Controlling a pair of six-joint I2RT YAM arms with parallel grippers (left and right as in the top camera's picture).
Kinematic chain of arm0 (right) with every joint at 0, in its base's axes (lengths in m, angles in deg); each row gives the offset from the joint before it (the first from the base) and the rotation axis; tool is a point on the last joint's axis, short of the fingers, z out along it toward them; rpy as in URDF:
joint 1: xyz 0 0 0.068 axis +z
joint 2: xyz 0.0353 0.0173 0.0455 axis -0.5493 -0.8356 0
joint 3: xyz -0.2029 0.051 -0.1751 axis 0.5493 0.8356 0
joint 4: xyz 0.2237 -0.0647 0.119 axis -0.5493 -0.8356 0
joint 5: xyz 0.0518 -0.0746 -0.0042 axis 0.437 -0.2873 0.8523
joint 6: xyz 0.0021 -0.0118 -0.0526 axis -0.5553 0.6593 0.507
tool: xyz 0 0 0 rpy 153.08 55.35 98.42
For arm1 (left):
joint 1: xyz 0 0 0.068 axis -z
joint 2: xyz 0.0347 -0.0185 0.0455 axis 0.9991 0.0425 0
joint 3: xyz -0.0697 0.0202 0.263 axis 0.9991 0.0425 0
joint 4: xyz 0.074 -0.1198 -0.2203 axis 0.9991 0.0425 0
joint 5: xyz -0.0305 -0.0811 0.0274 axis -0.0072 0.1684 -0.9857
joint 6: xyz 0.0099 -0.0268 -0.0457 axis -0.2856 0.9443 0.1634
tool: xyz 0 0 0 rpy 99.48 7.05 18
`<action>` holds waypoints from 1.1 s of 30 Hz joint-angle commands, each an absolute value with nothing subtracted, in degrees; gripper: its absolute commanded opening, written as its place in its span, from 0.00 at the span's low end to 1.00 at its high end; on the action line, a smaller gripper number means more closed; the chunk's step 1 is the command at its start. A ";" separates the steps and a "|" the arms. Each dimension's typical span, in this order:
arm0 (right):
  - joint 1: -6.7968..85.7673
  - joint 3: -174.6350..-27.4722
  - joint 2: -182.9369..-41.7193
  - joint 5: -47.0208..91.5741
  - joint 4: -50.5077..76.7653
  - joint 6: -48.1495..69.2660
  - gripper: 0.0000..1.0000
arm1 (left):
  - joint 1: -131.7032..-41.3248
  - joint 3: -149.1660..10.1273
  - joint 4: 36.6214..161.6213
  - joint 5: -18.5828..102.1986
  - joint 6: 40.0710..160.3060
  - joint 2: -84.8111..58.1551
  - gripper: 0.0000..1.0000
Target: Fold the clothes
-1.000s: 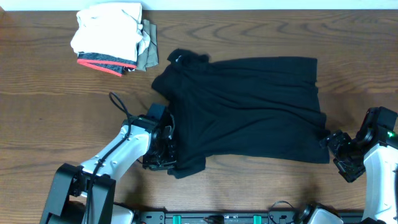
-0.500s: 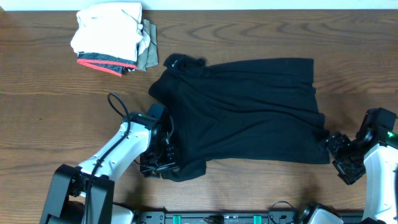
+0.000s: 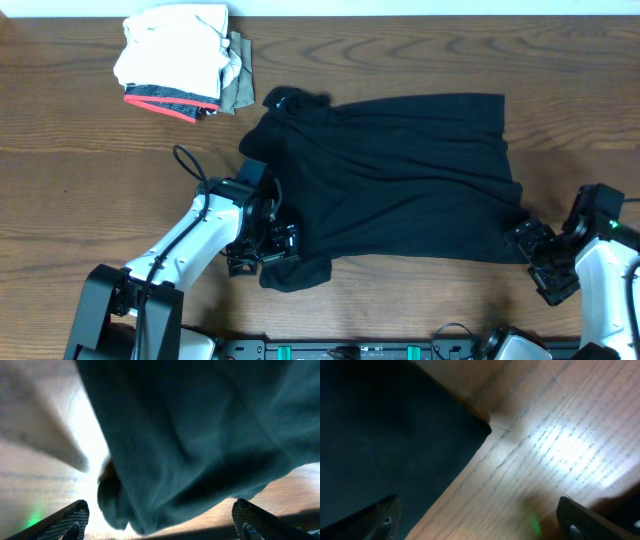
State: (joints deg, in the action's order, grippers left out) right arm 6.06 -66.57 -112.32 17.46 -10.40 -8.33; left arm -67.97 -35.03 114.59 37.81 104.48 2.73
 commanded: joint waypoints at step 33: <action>5.75 -61.55 -112.23 17.48 -1.81 -17.92 0.90 | -68.21 -32.12 113.21 38.22 104.96 2.64 0.65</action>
State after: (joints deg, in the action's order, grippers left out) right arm 6.06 -61.85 -112.32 17.48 -2.40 -15.04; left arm -67.97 -33.04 113.03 37.87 104.66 2.73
